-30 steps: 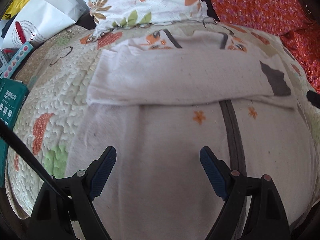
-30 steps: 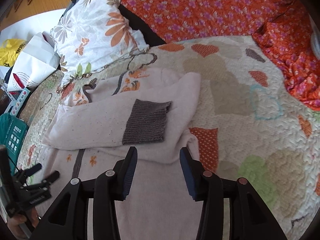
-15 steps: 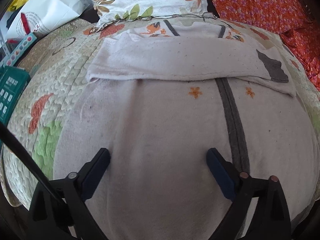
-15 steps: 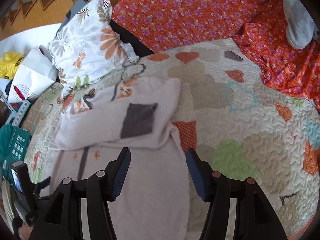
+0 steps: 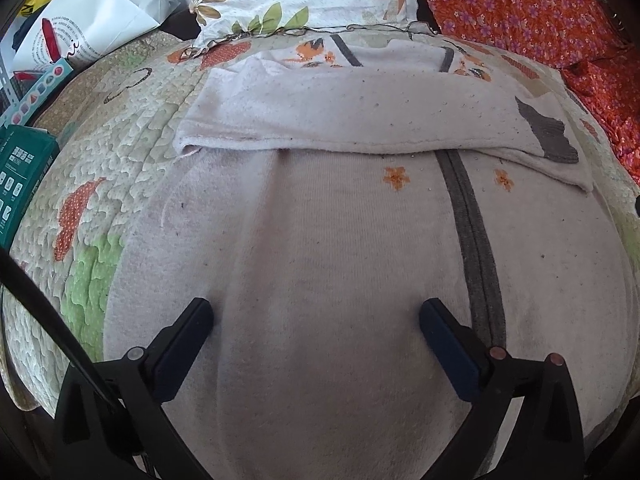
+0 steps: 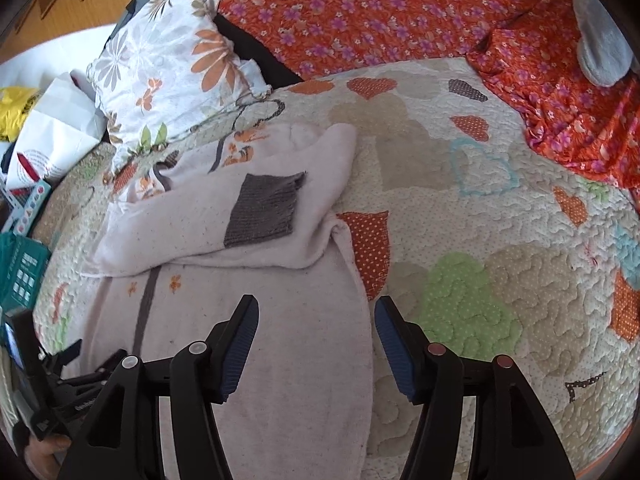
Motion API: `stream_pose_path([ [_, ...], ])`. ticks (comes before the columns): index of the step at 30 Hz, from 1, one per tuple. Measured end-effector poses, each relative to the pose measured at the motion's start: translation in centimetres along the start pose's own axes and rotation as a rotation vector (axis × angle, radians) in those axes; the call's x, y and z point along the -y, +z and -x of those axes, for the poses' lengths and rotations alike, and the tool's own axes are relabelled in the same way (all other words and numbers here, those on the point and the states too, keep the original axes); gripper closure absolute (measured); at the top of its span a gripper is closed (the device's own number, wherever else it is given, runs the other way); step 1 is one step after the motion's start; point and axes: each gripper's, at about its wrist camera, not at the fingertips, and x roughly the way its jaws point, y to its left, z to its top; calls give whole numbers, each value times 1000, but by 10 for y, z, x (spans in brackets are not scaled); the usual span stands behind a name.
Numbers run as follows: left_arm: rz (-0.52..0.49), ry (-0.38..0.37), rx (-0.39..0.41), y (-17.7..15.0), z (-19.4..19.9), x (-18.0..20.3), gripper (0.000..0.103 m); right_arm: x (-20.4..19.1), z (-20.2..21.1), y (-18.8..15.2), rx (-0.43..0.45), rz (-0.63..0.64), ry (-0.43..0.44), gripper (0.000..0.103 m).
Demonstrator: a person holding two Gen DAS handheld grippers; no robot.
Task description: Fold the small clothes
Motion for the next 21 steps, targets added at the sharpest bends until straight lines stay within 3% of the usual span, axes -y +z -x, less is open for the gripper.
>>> stream_pose_path([
  [1, 3, -11, -6, 0, 1, -1, 1, 0, -2, 0, -4, 8, -4, 38],
  [4, 31, -98, 25, 2, 13, -7, 20, 1, -10, -2, -28, 15, -8, 38],
  [7, 44, -120, 92, 6, 32, -15, 23, 4, -14, -2, -38, 11, -5, 38],
  [11, 117, -84, 162, 15, 50, -46, 23, 10, -20, -3, -57, 2, -7, 37],
  [17, 264, 33, 131, 15, 40, -106, 23, 16, -34, -5, -95, -21, -8, 37],
  [21, 324, 69, 94, 3, 32, -136, 23, 17, -40, -4, -105, -36, -5, 37],
])
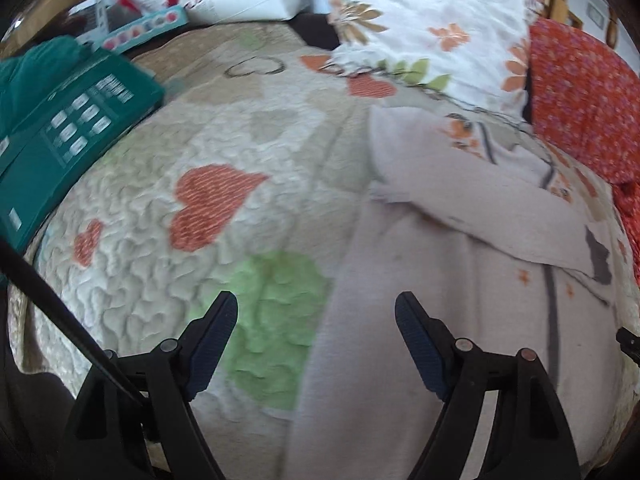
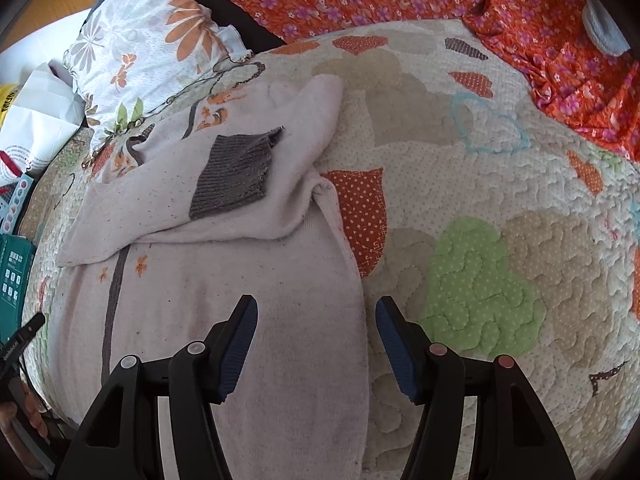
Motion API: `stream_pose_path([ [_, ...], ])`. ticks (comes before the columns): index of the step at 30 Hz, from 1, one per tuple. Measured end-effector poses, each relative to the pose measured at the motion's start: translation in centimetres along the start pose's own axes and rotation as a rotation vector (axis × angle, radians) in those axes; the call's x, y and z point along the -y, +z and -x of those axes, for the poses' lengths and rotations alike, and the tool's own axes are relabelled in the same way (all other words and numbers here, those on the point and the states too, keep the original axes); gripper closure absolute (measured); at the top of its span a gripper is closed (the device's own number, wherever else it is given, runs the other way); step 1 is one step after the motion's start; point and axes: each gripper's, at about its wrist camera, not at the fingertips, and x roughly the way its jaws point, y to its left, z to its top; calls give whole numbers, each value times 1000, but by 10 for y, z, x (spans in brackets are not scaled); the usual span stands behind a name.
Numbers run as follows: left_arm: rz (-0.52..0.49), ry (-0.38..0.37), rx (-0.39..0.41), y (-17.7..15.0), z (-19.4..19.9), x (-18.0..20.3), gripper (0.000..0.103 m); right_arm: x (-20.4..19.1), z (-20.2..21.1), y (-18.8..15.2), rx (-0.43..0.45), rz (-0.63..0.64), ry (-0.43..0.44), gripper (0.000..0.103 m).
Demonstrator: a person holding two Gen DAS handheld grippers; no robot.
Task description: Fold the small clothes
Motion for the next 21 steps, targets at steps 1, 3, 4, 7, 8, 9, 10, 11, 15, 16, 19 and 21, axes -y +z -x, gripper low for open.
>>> stream_pose_path([
  [1, 10, 7, -9, -2, -2, -7, 23, 0, -1, 0, -1, -1, 0, 37],
  [3, 35, 8, -37, -5, -8, -21, 23, -1, -4, 1, -7, -4, 5, 37],
  [4, 44, 9, -48, -7, -11, -25, 23, -1, -5, 1, -9, -6, 8, 37],
  [7, 54, -2, -58, -8, -19, -33, 22, -1, -5, 1, -3, -11, 10, 37],
  [8, 47, -4, -55, -8, -19, -34, 22, 0, -5, 2, -1, -17, 11, 37],
  [9, 38, -2, -54, -8, -19, -33, 21, 2, -5, 2, 0, -23, 12, 36],
  [10, 35, -2, -56, -8, -19, -32, 20, 3, -4, 3, 2, -32, 14, 36],
  [11, 37, -8, -59, -8, -19, -31, 19, 7, -4, 3, 4, -48, 17, 36],
  [15, 42, -55, -66, -7, -18, -27, 16, 16, -4, 4, 4, -103, 44, 36],
  [16, 35, -59, -67, -7, -18, -26, 16, 17, -4, 4, 2, -111, 49, 36],
  [19, 30, -63, -69, -6, -18, -24, 16, 19, -3, 6, 13, -127, 55, 36],
  [21, 50, -78, -71, -5, -17, -27, 16, 22, 2, 8, 36, -133, 53, 36],
])
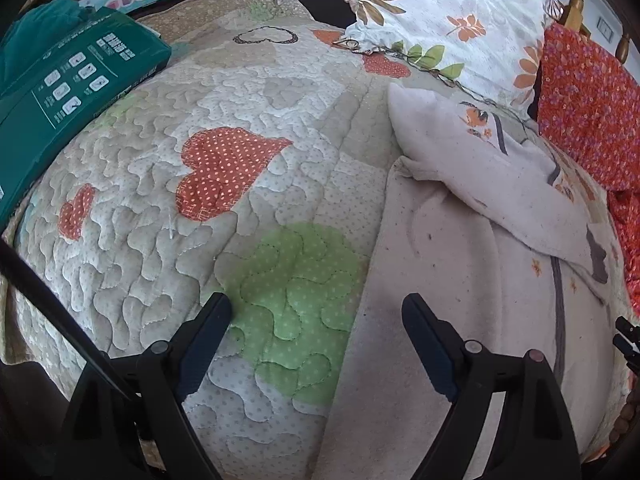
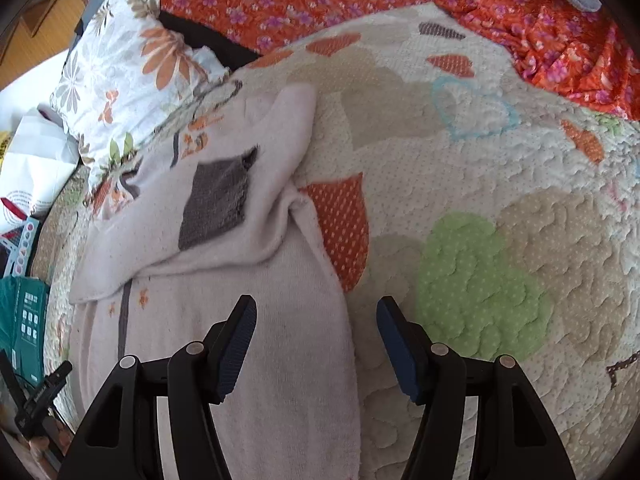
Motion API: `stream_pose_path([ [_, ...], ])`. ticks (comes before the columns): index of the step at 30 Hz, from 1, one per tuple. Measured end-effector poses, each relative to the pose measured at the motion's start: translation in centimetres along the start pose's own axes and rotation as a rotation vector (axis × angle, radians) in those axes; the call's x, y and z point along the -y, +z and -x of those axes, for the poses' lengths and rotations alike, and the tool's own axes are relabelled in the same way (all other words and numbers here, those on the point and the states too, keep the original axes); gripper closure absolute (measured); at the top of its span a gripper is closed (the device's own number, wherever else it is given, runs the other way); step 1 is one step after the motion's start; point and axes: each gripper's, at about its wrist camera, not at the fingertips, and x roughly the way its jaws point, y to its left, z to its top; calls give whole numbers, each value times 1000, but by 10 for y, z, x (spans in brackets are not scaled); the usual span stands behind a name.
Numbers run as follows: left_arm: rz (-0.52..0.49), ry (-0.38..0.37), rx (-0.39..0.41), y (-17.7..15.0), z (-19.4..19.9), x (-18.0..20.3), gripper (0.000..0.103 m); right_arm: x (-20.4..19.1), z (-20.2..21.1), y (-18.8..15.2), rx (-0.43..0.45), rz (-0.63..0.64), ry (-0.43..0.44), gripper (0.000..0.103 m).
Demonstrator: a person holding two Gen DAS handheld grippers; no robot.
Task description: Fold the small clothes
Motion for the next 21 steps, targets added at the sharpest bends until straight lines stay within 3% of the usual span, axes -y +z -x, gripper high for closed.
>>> stream_pose_path([
  [6, 31, -38, -21, 2, -2, -2, 16, 14, 3, 6, 21, -31, -20, 34],
  [10, 7, -119, -47, 0, 0, 5, 17, 18, -5, -2, -19, -75, 80, 33],
  [14, -43, -198, -70, -5, 4, 11, 27, 22, -6, -9, -52, -129, 219, 32],
  [17, -65, -254, -96, -13, 7, 15, 36, 26, -3, -19, -70, -168, 265, 32],
  [21, -59, -316, -133, -28, 13, 12, 36, 29, 4, -40, -106, -205, 328, 32],
])
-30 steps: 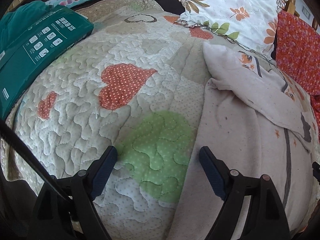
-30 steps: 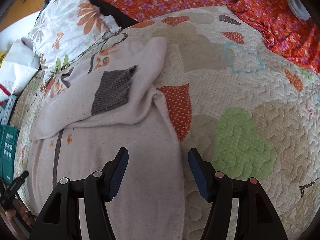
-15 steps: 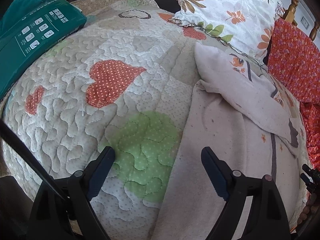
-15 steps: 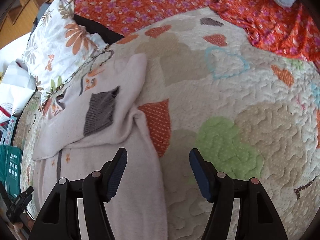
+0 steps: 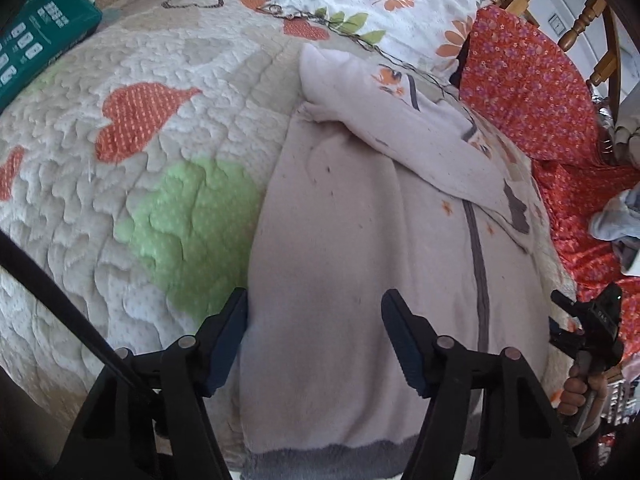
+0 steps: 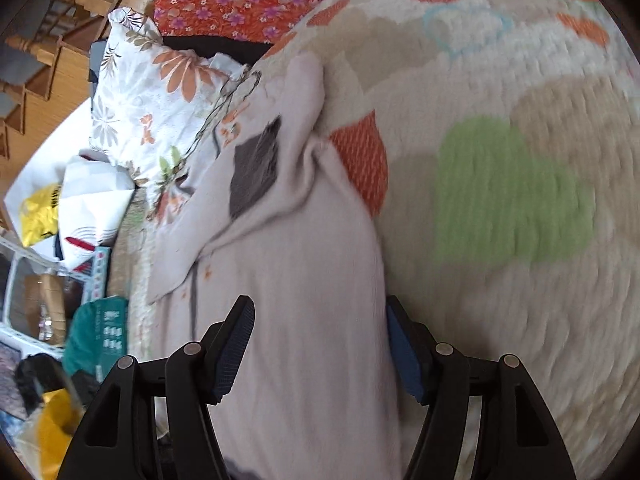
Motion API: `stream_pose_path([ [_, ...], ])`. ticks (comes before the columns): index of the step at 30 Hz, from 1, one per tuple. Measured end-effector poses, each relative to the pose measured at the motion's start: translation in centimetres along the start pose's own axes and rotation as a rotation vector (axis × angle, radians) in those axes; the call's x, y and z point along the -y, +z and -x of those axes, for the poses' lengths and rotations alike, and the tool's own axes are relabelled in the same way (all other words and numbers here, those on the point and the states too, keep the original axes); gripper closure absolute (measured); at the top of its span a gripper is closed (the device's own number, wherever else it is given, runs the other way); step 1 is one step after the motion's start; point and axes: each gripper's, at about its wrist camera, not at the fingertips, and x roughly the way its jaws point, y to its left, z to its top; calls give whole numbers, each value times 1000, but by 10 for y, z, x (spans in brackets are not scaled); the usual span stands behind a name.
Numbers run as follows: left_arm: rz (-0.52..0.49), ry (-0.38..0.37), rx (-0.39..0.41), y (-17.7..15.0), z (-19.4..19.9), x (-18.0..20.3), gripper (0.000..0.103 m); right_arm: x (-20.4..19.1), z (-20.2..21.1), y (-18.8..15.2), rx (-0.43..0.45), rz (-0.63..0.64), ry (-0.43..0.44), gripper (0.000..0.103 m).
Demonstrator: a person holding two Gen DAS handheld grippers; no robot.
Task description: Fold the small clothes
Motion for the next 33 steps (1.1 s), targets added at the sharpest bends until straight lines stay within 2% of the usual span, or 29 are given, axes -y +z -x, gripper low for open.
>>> stream_pose_path([
  [6, 19, -63, -41, -28, 1, 2, 40, 2, 12, -43, -21, -10, 66, 32],
  [11, 21, -94, -87, -52, -1, 8, 56, 13, 16, -70, -60, -80, 169, 32],
  [16, 79, -120, -99, -66, 0, 1, 60, 20, 17, -93, -102, -124, 227, 33],
  [25, 127, -135, -138, -90, -2, -3, 60, 15, 18, -121, -143, -66, 195, 33],
  [28, 126, -123, -160, -97, -6, -3, 60, 14, 14, -127, -164, -65, 197, 33],
  [33, 107, -99, -157, -99, -7, 2, 58, 4, 10, -132, -170, -7, 151, 33],
])
